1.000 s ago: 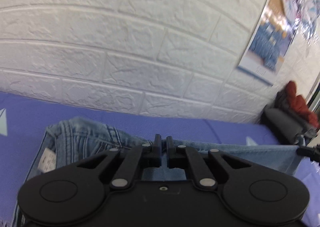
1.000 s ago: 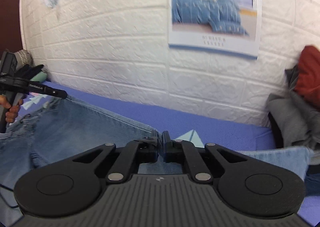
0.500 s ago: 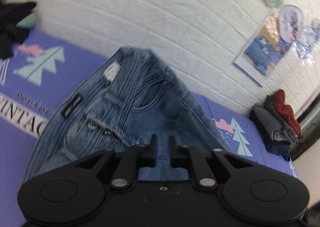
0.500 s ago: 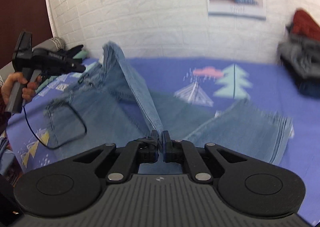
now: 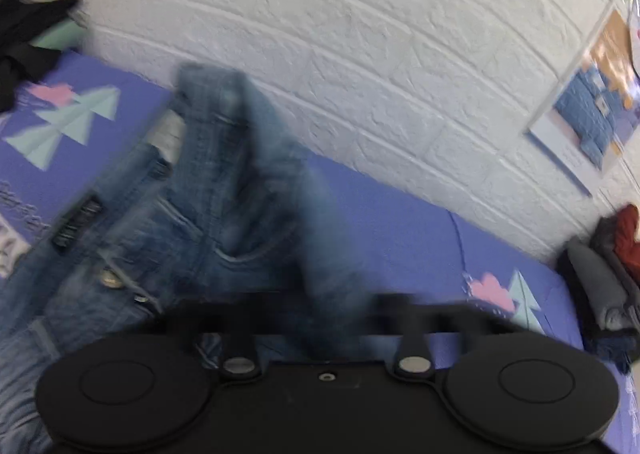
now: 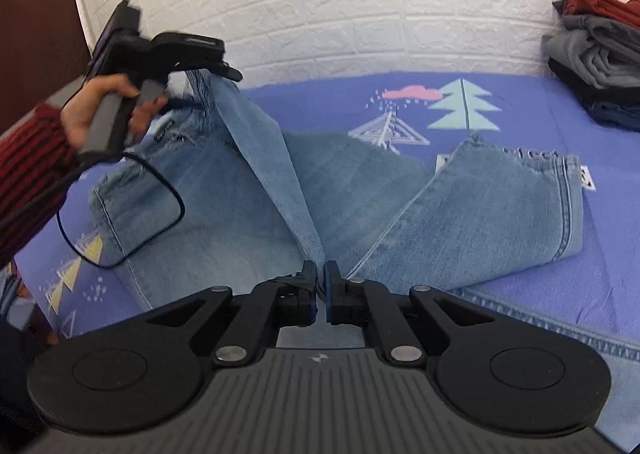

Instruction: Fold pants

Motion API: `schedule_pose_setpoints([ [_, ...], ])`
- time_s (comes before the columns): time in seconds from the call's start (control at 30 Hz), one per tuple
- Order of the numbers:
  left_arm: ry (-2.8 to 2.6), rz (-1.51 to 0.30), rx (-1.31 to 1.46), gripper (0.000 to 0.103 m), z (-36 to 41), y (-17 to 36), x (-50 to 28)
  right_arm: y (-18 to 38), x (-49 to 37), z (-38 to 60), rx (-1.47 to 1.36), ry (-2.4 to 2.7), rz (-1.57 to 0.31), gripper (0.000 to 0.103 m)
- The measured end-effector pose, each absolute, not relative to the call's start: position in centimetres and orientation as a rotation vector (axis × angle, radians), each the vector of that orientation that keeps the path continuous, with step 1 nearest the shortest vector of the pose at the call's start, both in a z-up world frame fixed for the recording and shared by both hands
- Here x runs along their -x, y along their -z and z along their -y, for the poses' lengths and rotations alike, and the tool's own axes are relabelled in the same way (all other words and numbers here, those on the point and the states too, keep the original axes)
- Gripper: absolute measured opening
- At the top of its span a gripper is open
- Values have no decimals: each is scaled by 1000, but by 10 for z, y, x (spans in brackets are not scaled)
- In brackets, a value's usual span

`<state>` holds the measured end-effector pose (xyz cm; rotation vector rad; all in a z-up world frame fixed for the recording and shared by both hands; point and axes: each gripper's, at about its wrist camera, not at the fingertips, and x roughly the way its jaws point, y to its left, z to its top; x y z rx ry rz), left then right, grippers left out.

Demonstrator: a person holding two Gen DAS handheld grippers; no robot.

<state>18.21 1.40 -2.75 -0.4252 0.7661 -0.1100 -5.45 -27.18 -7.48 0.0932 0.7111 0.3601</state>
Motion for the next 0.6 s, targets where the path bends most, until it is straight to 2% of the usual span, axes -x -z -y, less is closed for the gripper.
schedule_pose_setpoints([
  [0.07,98,-737,434,103,-18,27,-171,64,62,276,-89,-365,-707,25],
  [0.13,102,-690,430,103,-27,22,-152,50,63,286,-108,-320,-657,58],
  [0.2,99,-666,465,103,-38,20,-137,41,50,296,-130,-230,-634,77],
  [0.3,89,-641,483,103,-47,20,-121,41,13,297,-134,-57,-640,78],
  [0.43,92,-642,508,103,-52,22,-114,64,-48,294,-187,125,-680,88],
  [0.6,106,-657,550,103,-61,22,-112,96,-85,291,-167,214,-798,86],
])
